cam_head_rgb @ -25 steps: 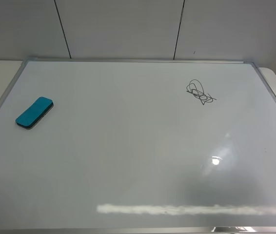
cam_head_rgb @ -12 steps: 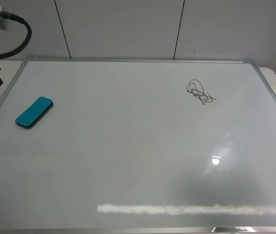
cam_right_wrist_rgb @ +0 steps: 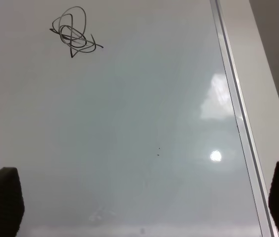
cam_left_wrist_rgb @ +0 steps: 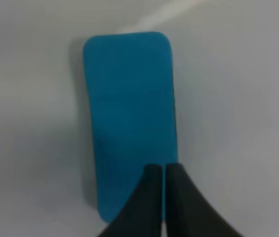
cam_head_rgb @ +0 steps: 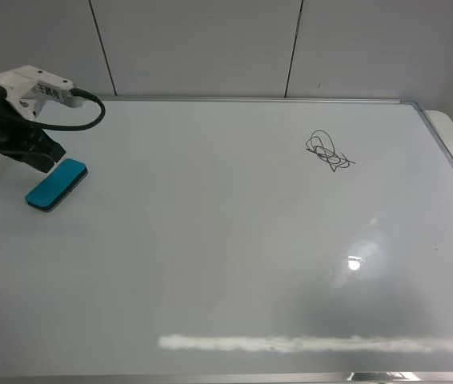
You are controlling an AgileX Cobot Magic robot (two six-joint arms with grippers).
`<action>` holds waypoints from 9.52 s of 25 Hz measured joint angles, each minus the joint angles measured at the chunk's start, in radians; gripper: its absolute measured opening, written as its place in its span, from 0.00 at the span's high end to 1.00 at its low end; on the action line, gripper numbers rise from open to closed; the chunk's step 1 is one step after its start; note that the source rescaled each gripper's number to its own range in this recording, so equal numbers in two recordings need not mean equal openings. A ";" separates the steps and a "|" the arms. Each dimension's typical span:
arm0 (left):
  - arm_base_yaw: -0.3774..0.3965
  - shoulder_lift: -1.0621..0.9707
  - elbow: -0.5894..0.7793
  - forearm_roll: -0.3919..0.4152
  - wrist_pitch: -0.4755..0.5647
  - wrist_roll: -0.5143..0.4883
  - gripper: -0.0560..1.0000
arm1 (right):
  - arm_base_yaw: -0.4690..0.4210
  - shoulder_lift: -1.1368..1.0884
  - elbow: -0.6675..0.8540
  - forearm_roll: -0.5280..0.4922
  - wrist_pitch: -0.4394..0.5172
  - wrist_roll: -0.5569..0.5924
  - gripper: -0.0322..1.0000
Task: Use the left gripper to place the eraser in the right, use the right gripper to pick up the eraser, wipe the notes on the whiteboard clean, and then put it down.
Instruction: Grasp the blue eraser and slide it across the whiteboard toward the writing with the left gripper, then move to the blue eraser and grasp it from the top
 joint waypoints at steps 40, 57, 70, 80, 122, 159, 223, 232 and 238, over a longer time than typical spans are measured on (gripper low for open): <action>-0.202 0.161 -0.015 -0.081 -0.136 -0.028 0.95 | 0.000 0.000 0.000 0.000 0.000 0.000 0.00; -0.662 0.289 -0.131 -0.333 -0.240 -0.167 0.95 | 0.000 0.000 0.000 0.000 0.000 0.000 0.00; -0.862 0.573 -0.674 -0.294 0.041 -0.160 0.95 | 0.000 0.000 0.000 0.000 0.000 0.000 0.00; -0.893 0.764 -1.072 -0.266 0.317 -0.044 0.95 | 0.000 0.000 0.000 0.000 0.000 0.000 0.00; -0.861 0.774 -1.360 -0.060 0.521 -0.099 0.00 | 0.000 0.000 0.000 0.000 0.000 0.000 0.00; 0.505 -0.240 -0.745 -0.561 0.579 -0.164 0.00 | 0.000 0.000 0.000 0.000 0.000 0.000 0.00; -0.062 -1.776 0.533 0.184 0.439 -0.501 0.00 | 0.000 0.000 0.000 0.000 0.000 0.000 0.00; -0.004 -1.776 0.533 0.183 0.439 -0.498 0.00 | 0.000 0.000 0.000 0.000 0.000 0.000 0.00; -0.003 -1.776 0.533 0.183 0.439 -0.498 0.00 | 0.000 0.000 0.000 0.000 0.000 0.000 0.00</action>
